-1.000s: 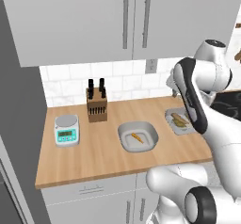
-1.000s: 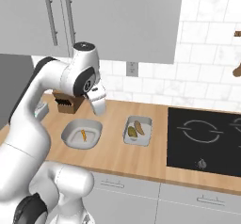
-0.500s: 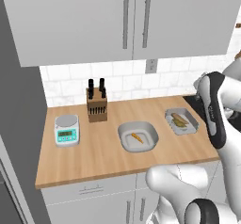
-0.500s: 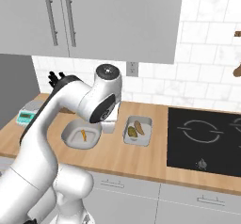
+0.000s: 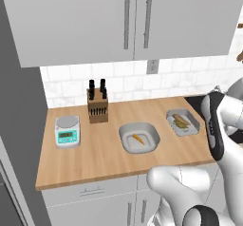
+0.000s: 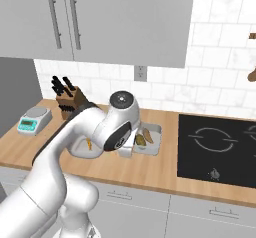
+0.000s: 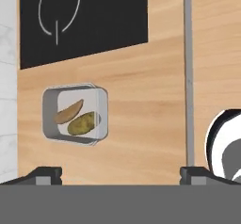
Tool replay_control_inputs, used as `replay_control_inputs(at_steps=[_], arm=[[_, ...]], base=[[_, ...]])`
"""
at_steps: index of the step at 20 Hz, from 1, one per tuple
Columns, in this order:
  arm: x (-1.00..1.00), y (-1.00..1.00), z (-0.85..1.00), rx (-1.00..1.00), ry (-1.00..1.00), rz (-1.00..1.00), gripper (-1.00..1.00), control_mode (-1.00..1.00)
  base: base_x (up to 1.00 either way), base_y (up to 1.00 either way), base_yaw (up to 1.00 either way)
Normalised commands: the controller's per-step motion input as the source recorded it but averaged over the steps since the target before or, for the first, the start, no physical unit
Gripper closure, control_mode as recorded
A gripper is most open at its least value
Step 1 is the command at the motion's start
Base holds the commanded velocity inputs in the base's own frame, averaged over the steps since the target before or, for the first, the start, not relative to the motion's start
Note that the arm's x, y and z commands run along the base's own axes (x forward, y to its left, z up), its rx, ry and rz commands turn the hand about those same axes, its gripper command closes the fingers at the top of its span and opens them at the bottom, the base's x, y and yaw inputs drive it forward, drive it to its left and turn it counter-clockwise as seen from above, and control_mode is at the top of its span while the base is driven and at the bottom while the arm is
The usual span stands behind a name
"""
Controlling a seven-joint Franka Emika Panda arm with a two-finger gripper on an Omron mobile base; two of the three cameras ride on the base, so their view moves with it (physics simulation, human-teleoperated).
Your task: Take the meat container that has the shrimp and place it on the second highest rack of the freezer. Then take the vegetable container that has the sweet potato and potato and place it on the highest rack of the freezer.
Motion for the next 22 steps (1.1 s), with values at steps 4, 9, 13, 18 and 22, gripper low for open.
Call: replay_control_inputs(at_steps=[4, 9, 13, 18, 22], arm=[[0.50, -0.23, -0.17, 0.05, 0.06, 0.21, -1.00, -1.00], [0.52, -0.01, -0.10, 0.18, 0.13, 0.20, -1.00, -1.00], [0.23, 0.00, -0.35, 0.06, 0.09, 0.01, -1.00, -1.00], [0.04, -0.03, -0.56, 0.02, 0.07, -0.15, -1.00, -1.00], [0.00, -0.05, -0.40, 0.09, 0.11, -0.01, -1.00, -1.00]], base=[[0.00, 0.00, 0.00], [0.00, 0.00, 0.00], [0.00, 0.00, 0.00], [0.00, 0.00, 0.00], [0.00, 0.00, 0.00]])
